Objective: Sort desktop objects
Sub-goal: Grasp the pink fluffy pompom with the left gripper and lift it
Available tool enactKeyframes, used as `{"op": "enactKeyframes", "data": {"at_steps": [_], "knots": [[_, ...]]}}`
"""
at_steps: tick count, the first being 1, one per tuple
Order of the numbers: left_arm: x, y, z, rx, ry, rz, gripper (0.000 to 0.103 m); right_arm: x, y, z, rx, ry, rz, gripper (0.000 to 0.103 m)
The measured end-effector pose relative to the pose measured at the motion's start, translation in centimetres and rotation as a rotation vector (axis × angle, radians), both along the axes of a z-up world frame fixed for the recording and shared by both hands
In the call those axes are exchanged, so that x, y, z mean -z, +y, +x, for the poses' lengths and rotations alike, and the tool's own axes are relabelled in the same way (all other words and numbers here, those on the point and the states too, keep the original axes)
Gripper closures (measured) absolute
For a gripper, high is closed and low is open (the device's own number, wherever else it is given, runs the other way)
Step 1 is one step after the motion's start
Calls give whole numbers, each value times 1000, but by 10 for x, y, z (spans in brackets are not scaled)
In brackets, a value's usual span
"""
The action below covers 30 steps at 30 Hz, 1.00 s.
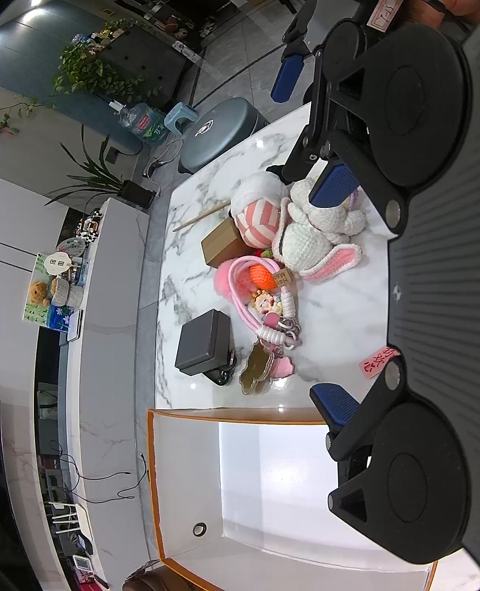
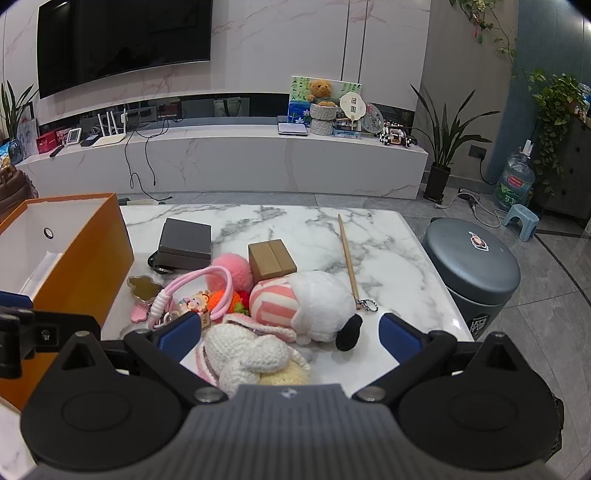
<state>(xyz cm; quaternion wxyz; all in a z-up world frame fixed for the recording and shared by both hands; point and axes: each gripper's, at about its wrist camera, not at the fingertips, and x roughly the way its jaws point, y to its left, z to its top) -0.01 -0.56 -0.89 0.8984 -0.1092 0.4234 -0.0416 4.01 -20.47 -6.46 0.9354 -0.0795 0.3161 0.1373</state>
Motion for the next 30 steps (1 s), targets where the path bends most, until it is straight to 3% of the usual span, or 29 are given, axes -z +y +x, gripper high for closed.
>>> {"op": "enactKeyframes", "data": {"at_steps": [13,30], "knots": [[1,5,-7,62,38,61,0,4,-11,7,18,4,-15,1],[30,-16,-17,167,152,137,0,3,-29,11,35,11,-11,1]]}}
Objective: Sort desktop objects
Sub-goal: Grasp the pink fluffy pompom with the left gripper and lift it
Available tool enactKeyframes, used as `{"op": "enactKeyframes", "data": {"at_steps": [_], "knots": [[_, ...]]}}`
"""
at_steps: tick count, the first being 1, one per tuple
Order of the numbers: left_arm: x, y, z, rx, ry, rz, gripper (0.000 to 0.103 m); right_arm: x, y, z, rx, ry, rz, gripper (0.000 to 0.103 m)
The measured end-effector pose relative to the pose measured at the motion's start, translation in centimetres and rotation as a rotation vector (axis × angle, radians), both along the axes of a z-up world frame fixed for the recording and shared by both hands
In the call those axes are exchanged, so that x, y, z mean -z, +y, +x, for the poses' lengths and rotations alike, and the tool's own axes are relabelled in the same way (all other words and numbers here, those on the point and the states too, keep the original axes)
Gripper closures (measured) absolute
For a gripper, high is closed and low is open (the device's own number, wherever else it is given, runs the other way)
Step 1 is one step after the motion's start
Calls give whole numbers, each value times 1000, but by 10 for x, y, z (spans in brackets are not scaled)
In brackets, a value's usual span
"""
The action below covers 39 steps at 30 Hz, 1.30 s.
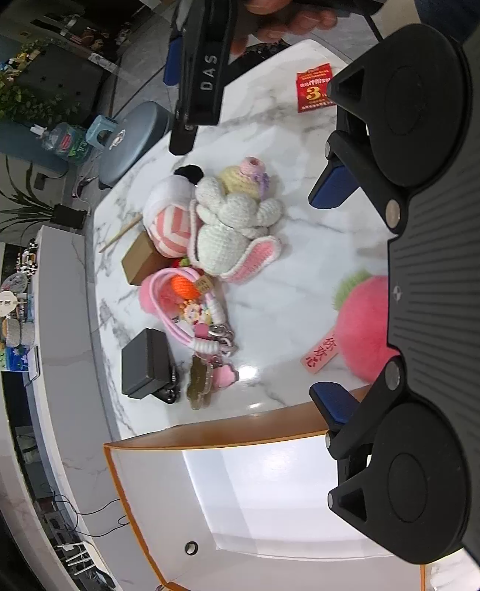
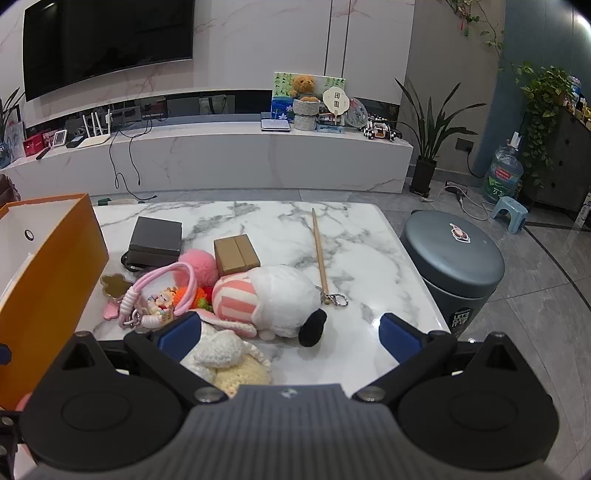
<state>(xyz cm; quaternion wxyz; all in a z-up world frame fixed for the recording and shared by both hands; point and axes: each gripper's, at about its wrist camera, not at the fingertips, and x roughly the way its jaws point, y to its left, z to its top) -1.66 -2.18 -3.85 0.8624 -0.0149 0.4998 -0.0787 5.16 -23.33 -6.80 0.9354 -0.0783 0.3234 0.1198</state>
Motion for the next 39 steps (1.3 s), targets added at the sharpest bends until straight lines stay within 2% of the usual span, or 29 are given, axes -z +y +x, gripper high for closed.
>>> {"op": "enactKeyframes", "data": {"at_steps": [6,11,17,19,20,21,23,25,31,35,39], "knots": [[1,-3,-7,33,-3,80,0,1,-2,0,-3,2,-2,1],[7,-18,-22,126,1,172,0,0,-3,0,-6,2,0,1],[21,-29,-46,187,-108,296,0,-2,-3,-2,-18,-1,6,1],[25,-26,-44,153,-105,370,0,-2,-3,-3,-23,-2,9,1],[27,-19,-40,106,-93,382,0,-3,-3,-3,-23,-3,10,1],[27,-12,-36,72,-76,361,0,-3,-3,-4,-24,-3,10,1],[28,9,-26,20,-12,222,0,-3,-4,-4,-23,-3,12,1],[27,15,-24,26,13,150,0,-4,-5,-3,-22,-3,16,1],[39,-6,-23,93,52,140,0,-3,-4,-2,-19,4,19,1],[55,-9,-20,58,88,150,0,-3,-3,0,-26,16,24,1],[65,0,-10,14,137,81,0,-4,-6,6,-9,21,46,1]]}}
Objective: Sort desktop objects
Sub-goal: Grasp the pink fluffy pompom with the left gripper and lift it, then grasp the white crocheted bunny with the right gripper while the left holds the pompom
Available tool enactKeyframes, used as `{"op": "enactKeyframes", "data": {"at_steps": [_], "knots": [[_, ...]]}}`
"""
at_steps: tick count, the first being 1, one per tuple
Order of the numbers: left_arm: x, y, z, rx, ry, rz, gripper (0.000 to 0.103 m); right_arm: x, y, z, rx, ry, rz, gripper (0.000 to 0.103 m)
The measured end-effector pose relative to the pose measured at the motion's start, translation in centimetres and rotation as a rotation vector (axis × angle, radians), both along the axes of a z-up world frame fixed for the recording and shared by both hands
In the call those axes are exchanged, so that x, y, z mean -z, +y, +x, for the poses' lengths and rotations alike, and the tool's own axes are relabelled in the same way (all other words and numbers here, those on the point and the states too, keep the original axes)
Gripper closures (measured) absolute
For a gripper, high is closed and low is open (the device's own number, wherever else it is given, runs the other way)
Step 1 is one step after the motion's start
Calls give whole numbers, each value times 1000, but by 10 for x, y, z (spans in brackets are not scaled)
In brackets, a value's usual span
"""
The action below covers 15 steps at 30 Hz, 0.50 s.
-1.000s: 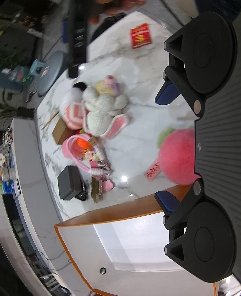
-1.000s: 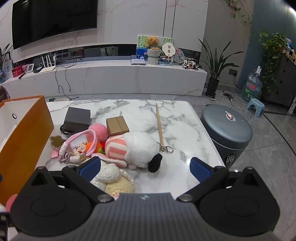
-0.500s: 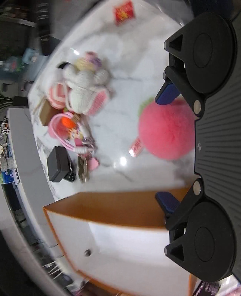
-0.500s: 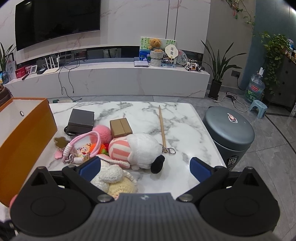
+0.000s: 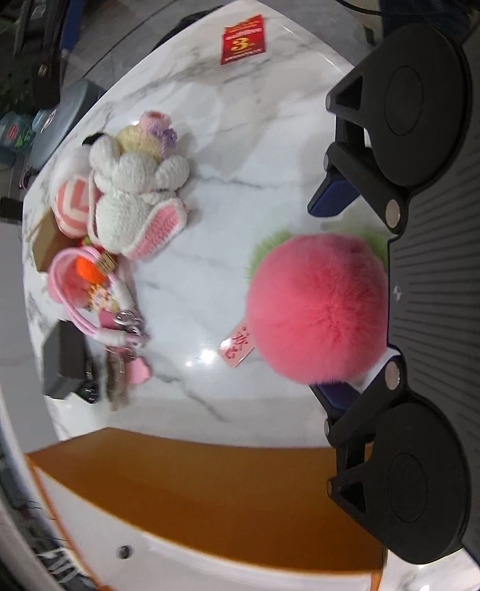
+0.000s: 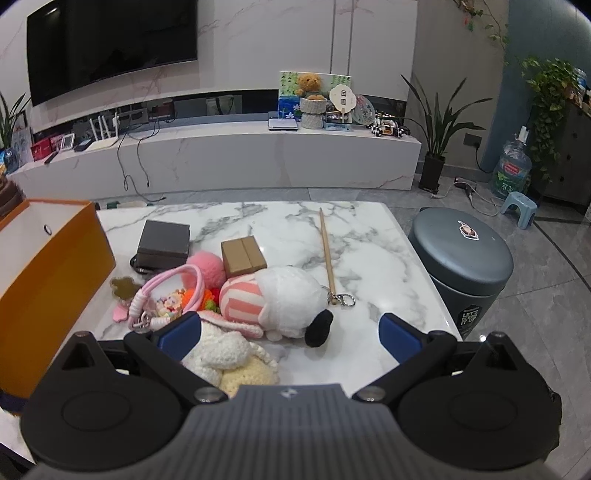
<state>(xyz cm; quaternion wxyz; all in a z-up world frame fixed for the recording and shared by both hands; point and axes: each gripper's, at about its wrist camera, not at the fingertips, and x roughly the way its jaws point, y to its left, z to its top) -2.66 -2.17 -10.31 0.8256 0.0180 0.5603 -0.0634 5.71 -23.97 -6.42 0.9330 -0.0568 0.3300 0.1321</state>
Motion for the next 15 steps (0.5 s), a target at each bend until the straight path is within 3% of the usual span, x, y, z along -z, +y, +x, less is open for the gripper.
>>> {"op": "enactKeyframes", "data": {"at_steps": [2,5,8,12,15], "knots": [[3,1,3,-12,-5,10,0,2,-2,4,7,12,1,1],[14,2,7,-25,13,21,22,9,-6,11,16,37,-8,1],[14,3,9,-37,-9,37,22,14,-11,20,34,55,-11,1],[12,6,13,-59,-19,38,38,22,-17,29,48,81,-22,1],[11,6,16,-61,-7,41,42,27,-19,34,22,106,-32,1]]}}
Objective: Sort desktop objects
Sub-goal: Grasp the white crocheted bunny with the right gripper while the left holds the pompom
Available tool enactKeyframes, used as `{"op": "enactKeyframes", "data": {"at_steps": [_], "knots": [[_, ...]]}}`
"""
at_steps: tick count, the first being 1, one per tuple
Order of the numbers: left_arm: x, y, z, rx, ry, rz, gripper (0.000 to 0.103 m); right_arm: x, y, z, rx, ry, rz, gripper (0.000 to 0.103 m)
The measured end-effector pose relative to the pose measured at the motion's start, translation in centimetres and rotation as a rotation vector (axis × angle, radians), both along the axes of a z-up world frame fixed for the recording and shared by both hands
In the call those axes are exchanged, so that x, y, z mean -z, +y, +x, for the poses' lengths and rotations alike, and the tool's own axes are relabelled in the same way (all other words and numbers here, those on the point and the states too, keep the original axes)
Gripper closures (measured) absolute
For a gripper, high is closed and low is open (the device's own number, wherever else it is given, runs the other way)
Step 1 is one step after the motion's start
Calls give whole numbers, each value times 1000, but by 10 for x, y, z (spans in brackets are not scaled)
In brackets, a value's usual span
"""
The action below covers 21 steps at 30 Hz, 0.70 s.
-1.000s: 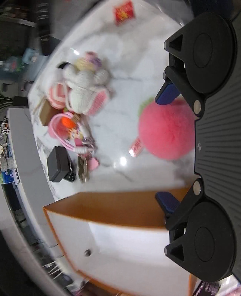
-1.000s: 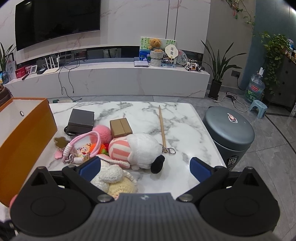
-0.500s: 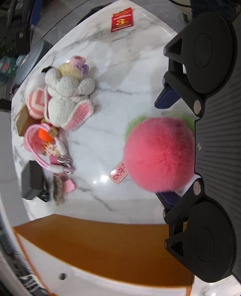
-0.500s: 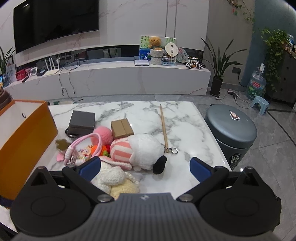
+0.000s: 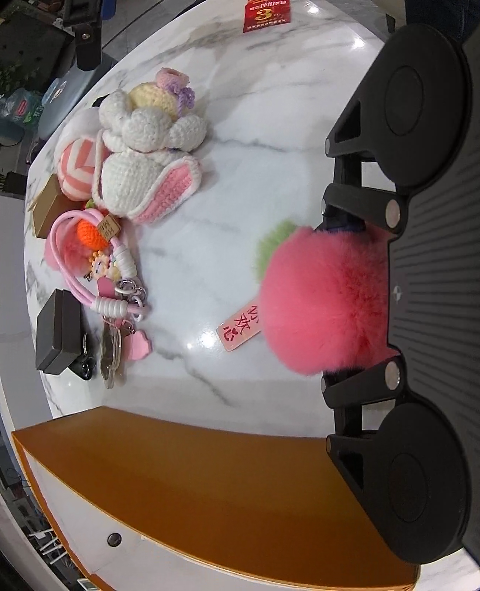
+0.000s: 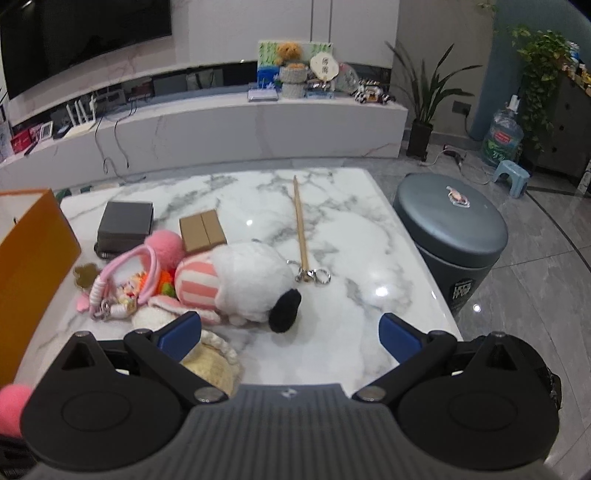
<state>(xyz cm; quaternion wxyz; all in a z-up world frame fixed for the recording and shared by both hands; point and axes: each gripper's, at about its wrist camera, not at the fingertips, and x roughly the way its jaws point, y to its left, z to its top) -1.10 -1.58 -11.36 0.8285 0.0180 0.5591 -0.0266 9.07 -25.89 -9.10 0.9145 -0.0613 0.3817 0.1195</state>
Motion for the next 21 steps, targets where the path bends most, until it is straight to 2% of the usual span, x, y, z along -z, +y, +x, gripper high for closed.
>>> {"op": "enactKeyframes", "data": {"at_steps": [5,10,12,17,21], "knots": [[-2,1,-3,8,23,-43,46,3,-6,6,15,5,-32,1],[-7,8,-6,-8,33,-92,47,11,-10,10,-19,89,120,1],[-9,8,-6,-6,24,-93,48,16,2,8,-63,114,137,1],[-15,12,-7,-20,15,-115,48,31,43,3,-148,100,29,1],[-15,15,-7,-36,16,-131,48,48,60,6,-169,123,-4,1]]}}
